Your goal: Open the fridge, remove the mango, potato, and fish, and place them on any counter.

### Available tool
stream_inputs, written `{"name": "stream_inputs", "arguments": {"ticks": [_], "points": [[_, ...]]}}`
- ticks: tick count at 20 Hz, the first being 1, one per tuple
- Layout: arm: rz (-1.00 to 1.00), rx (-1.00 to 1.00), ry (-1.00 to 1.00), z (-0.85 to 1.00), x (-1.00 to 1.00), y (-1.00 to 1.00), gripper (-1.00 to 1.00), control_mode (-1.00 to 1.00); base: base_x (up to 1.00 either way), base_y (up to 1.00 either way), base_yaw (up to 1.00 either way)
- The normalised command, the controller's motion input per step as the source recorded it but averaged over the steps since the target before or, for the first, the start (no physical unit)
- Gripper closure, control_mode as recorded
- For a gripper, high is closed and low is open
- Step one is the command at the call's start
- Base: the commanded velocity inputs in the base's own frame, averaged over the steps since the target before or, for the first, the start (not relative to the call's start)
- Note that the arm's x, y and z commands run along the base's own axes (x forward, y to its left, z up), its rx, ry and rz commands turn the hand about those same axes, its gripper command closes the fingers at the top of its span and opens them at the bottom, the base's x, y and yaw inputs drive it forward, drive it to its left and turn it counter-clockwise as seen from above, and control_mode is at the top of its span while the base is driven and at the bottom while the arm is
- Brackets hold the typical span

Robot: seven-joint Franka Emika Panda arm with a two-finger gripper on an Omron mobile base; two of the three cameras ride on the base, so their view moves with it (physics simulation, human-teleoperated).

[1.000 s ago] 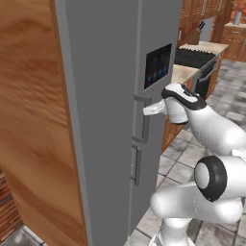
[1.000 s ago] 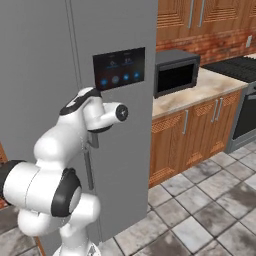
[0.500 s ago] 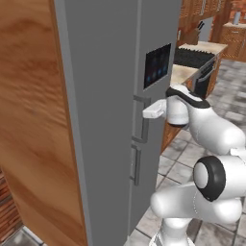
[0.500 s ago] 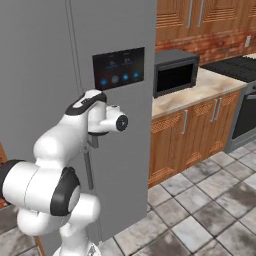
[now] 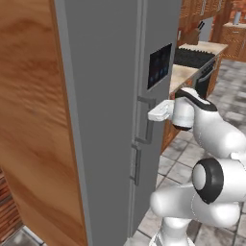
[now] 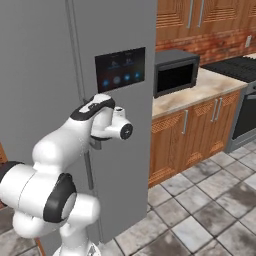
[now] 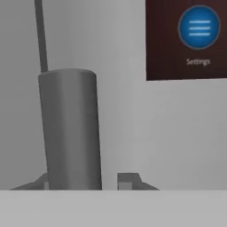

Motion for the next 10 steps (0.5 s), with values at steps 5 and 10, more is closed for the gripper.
{"name": "stream_inputs", "arguments": {"ticks": [5,10], "points": [[0.00,0.09,0.00,0.15,-0.15,-1.00,1.00,-1.00,0.00,0.00,0.00],[0.00,0.13,0.00,0.15,-0.25,-1.00,1.00,-1.00,0.00,0.00,0.00]]}}
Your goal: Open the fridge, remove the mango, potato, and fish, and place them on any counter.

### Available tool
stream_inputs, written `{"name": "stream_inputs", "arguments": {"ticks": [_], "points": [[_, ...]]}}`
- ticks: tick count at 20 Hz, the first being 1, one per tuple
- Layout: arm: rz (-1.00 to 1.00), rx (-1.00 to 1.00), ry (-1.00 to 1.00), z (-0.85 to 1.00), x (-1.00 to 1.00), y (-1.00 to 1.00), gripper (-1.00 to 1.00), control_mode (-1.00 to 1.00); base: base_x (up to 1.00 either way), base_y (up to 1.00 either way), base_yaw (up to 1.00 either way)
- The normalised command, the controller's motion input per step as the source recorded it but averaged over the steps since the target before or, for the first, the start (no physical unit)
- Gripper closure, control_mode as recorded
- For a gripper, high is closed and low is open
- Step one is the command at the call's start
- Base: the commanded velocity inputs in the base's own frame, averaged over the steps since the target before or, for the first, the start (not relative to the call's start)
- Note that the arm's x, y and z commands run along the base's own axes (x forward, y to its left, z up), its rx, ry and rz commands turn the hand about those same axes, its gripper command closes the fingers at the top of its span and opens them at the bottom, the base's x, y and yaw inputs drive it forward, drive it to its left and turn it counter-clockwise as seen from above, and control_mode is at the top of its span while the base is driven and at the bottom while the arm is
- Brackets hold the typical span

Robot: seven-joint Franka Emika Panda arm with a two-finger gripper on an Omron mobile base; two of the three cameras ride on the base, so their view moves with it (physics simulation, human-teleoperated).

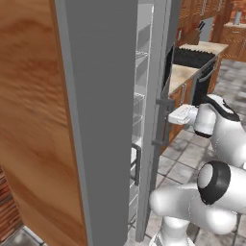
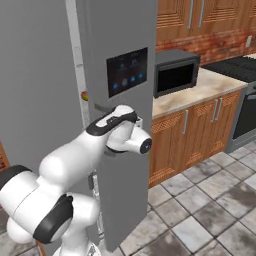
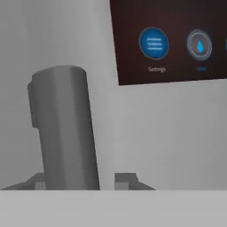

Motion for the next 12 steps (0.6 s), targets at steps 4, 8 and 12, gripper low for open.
{"name": "stream_inputs", "arguments": {"ticks": [4,8,12], "points": [[0.00,0.15,0.00,0.13,-0.13,-1.00,1.00,-1.00,0.00,0.00,0.00],[0.00,0.16,0.00,0.16,0.00,-1.00,1.00,-1.00,0.00,0.00,0.00],[0.00,0.14,0.00,0.17,0.04,-1.00,1.00,-1.00,0.00,0.00,0.00]]}}
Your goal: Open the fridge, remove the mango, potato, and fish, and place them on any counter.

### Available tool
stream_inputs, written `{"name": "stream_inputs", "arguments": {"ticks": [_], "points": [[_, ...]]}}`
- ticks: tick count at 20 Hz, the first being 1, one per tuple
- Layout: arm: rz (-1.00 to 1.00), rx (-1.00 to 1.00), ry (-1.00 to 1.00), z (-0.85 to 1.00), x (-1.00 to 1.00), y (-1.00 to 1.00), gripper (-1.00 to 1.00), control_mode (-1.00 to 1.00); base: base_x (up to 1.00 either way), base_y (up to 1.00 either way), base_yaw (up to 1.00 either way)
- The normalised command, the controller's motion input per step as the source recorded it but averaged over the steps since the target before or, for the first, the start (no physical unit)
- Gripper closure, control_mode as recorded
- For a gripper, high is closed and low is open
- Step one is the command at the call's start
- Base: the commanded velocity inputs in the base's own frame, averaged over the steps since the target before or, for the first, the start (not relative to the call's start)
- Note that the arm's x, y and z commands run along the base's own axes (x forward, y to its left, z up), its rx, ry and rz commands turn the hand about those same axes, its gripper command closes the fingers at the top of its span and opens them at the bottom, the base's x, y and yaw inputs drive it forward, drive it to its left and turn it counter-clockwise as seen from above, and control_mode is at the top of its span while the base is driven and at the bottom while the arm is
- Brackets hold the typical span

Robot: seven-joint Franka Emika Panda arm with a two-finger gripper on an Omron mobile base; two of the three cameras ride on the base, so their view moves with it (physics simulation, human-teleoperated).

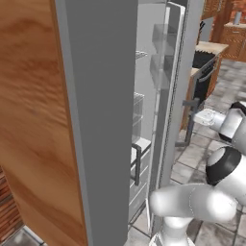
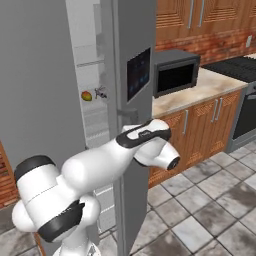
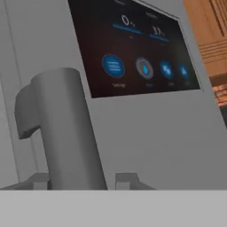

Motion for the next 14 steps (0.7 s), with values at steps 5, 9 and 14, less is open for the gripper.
{"name": "stream_inputs", "arguments": {"ticks": [5,9,14], "points": [[0.01,0.05,-0.01,0.14,-0.03,-1.00,-1.00,-1.00,0.00,0.00,0.00],[0.02,0.00,-0.16,0.20,-0.84,-0.72,-1.00,-1.00,0.00,0.00,0.00],[0.00,-0.11,-0.30,0.05,-1.00,-0.21,-1.00,-1.00,0.00,0.00,0.00]]}}
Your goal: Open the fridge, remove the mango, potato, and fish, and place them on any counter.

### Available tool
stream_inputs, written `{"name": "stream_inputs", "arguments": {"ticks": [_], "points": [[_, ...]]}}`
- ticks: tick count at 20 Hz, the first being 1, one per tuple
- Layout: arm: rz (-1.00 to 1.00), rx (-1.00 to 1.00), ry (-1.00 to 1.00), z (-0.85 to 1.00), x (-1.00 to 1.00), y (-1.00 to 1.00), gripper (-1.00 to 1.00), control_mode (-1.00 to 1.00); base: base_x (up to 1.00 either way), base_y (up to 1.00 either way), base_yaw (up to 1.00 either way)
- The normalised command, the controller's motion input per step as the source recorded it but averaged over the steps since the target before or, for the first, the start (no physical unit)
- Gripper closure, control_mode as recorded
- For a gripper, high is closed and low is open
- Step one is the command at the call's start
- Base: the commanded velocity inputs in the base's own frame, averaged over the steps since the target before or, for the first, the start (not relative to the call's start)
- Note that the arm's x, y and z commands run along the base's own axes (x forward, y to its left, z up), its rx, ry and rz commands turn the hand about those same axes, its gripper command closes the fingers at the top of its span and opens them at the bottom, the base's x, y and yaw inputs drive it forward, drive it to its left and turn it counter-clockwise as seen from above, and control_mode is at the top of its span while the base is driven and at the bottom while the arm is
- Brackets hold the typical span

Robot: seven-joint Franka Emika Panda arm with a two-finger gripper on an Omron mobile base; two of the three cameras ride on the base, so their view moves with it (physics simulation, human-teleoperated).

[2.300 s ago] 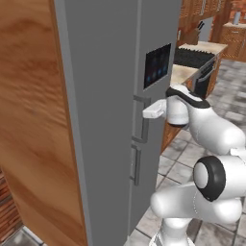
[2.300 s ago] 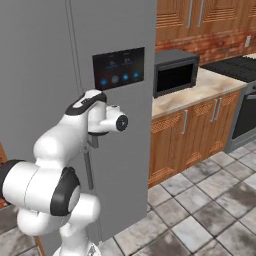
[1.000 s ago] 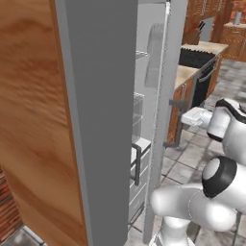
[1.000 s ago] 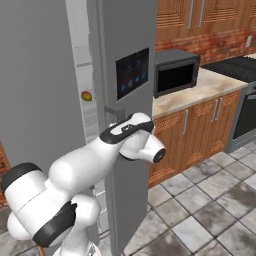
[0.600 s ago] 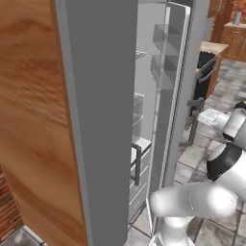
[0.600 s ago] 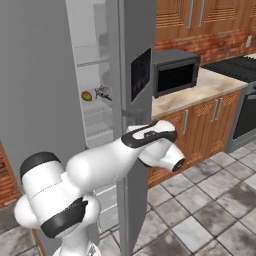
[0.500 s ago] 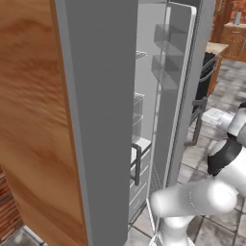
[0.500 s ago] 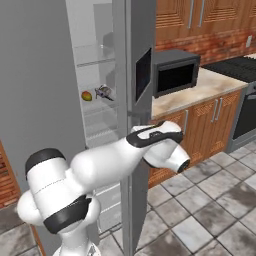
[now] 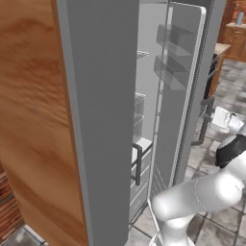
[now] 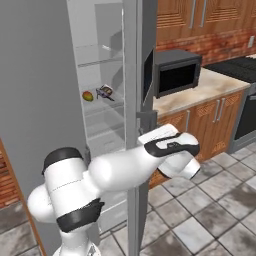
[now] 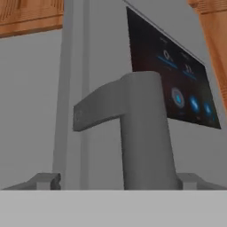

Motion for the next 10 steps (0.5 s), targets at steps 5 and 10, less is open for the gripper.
{"name": "stream_inputs", "arguments": {"ticks": [5,10], "points": [[0.01,-0.16,-0.14,0.00,-1.00,-0.22,-1.00,-1.00,0.00,0.00,0.00],[0.01,-0.14,-0.01,0.08,-0.23,-0.82,-1.00,-1.00,0.00,0.00,0.00]]}}
